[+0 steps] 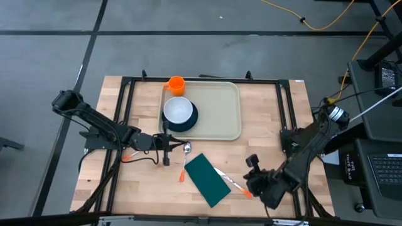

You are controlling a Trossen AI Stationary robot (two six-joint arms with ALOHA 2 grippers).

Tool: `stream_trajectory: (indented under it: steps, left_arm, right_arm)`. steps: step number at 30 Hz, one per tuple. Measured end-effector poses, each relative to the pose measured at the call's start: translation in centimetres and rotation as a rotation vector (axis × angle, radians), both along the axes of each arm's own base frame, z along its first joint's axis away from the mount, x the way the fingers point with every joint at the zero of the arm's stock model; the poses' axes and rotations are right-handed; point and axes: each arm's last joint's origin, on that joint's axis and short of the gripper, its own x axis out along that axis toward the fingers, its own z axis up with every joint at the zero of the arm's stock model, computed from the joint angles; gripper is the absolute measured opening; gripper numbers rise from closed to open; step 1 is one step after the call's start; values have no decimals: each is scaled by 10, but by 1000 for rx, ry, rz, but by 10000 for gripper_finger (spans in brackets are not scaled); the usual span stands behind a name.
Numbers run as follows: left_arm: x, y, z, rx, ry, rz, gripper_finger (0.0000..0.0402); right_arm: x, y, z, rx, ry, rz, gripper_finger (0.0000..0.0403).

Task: Set up tray
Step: Put the green table napkin on the brown serving tray to the right of the green plate

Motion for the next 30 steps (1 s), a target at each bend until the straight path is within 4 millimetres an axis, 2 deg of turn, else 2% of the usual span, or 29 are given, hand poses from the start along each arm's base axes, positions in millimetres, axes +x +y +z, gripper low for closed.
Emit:
stream_trajectory:
  steps: [4,8,12,21,30]
  left_arm:
    - [0,0,0,1,0,0,4]
    - [0,0,0,0,-1,0,2]
    - [0,0,0,0,-1,0,5]
    - [0,0,0,-1,1,-6,3]
    - [0,0,0,-2,1,-8,2]
  right_arm:
    - [6,21,-4,56,5,-1,11]
    - [10,43,-12,10,37,63,6]
    - [11,54,-20,-71,68,110,15]
    - [17,59,-30,-127,3,85,79]
    - [20,59,-29,-105,-7,78,185]
